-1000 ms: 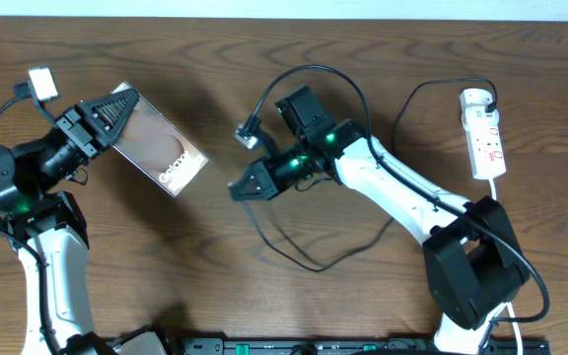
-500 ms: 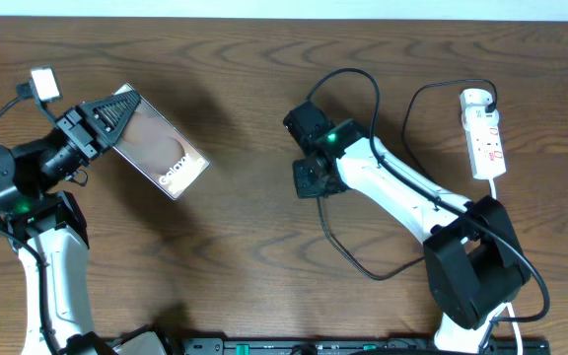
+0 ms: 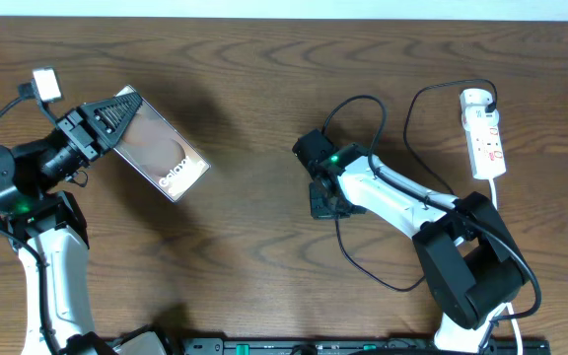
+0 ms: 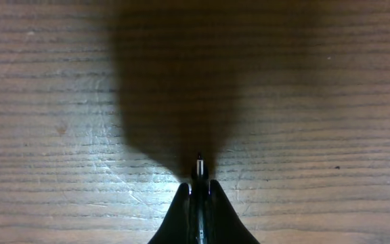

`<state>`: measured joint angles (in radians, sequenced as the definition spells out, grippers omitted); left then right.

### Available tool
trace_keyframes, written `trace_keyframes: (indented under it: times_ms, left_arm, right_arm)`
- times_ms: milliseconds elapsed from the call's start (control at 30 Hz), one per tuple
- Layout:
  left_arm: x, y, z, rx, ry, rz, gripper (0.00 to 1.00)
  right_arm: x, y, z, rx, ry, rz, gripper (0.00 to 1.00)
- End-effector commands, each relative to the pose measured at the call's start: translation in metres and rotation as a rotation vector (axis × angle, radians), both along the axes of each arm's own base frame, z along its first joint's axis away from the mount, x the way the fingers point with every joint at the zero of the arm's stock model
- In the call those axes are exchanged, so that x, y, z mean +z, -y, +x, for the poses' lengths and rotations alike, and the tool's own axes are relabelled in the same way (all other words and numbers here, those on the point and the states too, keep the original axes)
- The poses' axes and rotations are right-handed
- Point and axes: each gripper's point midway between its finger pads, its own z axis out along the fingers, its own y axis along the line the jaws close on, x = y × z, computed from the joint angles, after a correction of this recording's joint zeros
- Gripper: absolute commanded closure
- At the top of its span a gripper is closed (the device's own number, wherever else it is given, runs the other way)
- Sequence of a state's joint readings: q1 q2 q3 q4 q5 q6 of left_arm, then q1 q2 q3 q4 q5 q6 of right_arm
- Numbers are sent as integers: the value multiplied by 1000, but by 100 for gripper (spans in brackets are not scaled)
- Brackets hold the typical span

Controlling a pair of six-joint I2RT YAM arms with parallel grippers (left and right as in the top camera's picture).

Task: Plug charger to phone and switch on socket

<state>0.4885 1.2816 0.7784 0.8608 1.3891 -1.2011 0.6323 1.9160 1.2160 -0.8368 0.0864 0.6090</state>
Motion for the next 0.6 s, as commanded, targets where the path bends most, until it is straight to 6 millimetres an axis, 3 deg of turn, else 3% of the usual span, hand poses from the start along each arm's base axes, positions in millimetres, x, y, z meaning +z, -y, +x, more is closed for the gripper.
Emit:
trace_keyframes:
  times_ms: [0, 267, 400, 567]
  left_arm:
    - [7, 1, -3, -7, 19, 12, 93]
    - [7, 1, -3, -9, 21, 14, 92]
    - [7, 1, -3, -9, 21, 14, 93]
    - [7, 1, -3, -9, 21, 14, 93]
  right_arm:
    - [1, 4, 3, -35, 13, -8, 99]
    - [0, 3, 4, -33, 18, -5, 99]
    - [0, 2, 5, -33, 24, 0, 75]
    - [0, 2, 5, -33, 24, 0, 59]
